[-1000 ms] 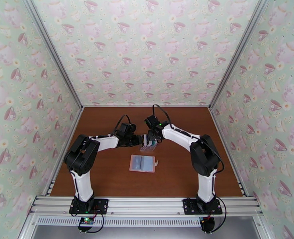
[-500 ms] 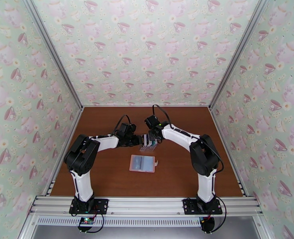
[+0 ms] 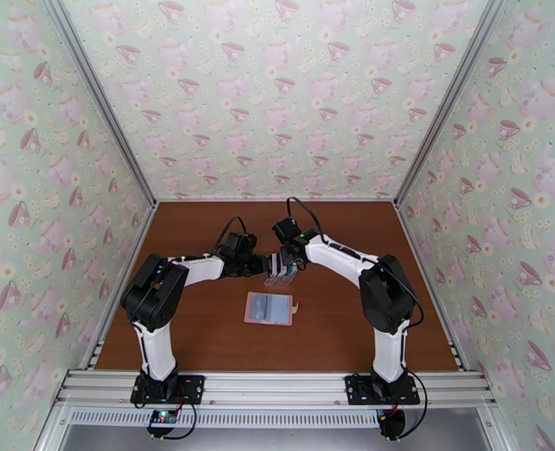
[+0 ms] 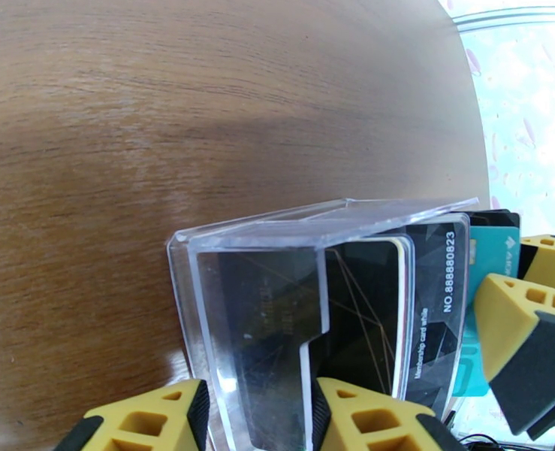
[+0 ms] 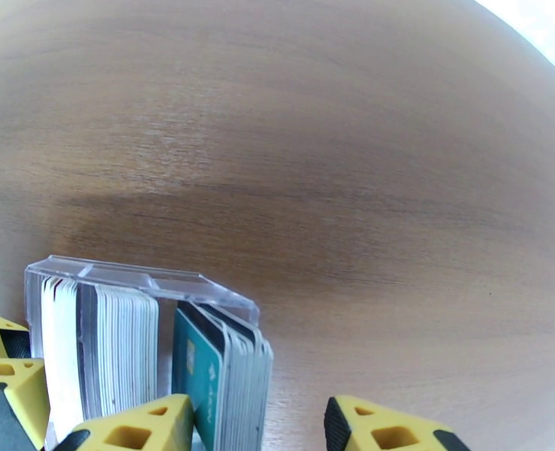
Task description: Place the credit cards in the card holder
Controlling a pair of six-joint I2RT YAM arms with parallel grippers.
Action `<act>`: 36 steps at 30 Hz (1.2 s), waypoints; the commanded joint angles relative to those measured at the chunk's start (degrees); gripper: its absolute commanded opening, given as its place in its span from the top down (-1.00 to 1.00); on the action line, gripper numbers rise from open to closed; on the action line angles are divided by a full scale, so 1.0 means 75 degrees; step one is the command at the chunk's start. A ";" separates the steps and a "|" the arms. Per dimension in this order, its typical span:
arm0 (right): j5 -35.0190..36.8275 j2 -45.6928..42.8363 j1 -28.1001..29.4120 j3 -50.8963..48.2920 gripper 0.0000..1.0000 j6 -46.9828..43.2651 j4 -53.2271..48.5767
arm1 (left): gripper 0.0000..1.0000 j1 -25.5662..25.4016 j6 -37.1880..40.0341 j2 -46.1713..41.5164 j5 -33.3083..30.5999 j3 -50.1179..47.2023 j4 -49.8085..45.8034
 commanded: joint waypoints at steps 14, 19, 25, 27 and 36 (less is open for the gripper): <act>0.0015 -0.0222 0.0157 0.0369 0.05 -0.0177 -0.0249 | 0.15 0.0027 -0.0016 0.0310 -0.0022 0.0130 -0.0269; -0.0142 -0.0243 0.0295 0.0492 0.04 -0.0146 -0.0201 | 0.15 0.0030 -0.0016 0.0306 -0.0001 0.0132 -0.0268; -0.0018 -0.0235 0.0397 0.0203 0.04 -0.0085 -0.0329 | 0.15 0.0027 -0.0004 0.0262 -0.0010 0.0132 -0.0304; 0.0087 -0.0298 0.0405 -0.0015 0.04 -0.0050 -0.0284 | 0.15 0.0024 0.0002 0.0242 -0.0005 0.0132 -0.0293; 0.0248 -0.0239 0.0401 -0.0192 0.04 -0.0040 -0.0280 | 0.15 0.0027 -0.0013 0.0232 0.0003 0.0104 -0.0272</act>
